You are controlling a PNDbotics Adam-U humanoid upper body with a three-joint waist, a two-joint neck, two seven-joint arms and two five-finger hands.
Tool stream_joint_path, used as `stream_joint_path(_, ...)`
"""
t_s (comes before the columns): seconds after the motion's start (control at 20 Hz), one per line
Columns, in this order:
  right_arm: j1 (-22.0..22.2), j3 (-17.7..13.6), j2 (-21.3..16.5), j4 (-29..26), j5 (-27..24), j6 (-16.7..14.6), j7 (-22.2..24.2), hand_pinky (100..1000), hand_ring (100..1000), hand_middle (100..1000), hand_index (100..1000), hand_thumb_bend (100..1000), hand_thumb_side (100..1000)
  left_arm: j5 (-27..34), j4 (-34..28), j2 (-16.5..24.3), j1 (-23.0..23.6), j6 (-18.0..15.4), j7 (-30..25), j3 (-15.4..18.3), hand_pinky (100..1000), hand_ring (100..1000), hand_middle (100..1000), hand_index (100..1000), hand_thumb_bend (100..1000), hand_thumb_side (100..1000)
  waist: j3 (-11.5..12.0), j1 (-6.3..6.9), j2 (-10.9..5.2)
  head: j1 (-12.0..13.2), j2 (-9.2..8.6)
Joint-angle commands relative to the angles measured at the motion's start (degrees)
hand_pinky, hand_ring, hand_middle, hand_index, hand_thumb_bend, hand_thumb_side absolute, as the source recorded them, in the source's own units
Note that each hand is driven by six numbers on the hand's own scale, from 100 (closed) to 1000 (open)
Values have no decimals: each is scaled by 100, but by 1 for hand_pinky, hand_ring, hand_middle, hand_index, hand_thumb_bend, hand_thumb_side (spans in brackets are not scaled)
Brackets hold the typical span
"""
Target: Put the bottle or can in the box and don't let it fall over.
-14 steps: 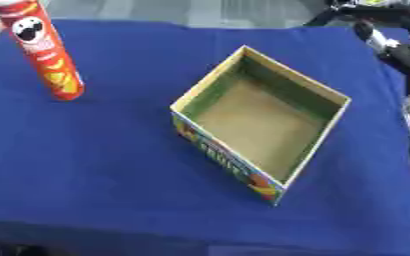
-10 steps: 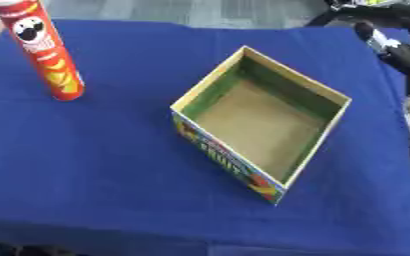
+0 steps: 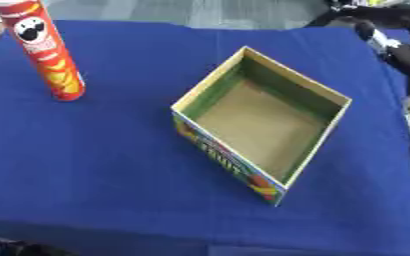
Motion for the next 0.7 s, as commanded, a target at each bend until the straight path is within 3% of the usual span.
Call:
stream_joint_path(0.05, -87, -34, -132, -85, -20, -10, 18, 733, 987, 1000, 807, 786, 355, -212, -52, 176, -48, 49, -202, 50, 892, 1000, 936, 911, 776, 476, 4, 16, -115, 30, -33)
stream_joint_path(0.2, -94, -32, -132, -87, -23, -11, 25, 733, 986, 1000, 807, 787, 355, -342, -26, 173, -62, 126, -327, 50, 902, 1000, 948, 921, 755, 465, 1, 14, -112, 38, -23)
stream_joint_path(0.35, -98, -29, -132, -87, -26, -10, 31, 732, 984, 1000, 807, 787, 354, -400, 2, 162, -80, 165, -433, 46, 912, 1000, 952, 926, 658, 389, -3, 12, -107, 49, -12)
stream_joint_path(0.7, -97, -28, -137, -83, -42, -14, 40, 733, 983, 1000, 808, 786, 353, -414, 132, 154, -131, 238, -504, 47, 910, 1000, 948, 922, 658, 381, -12, 9, -93, 55, -27)
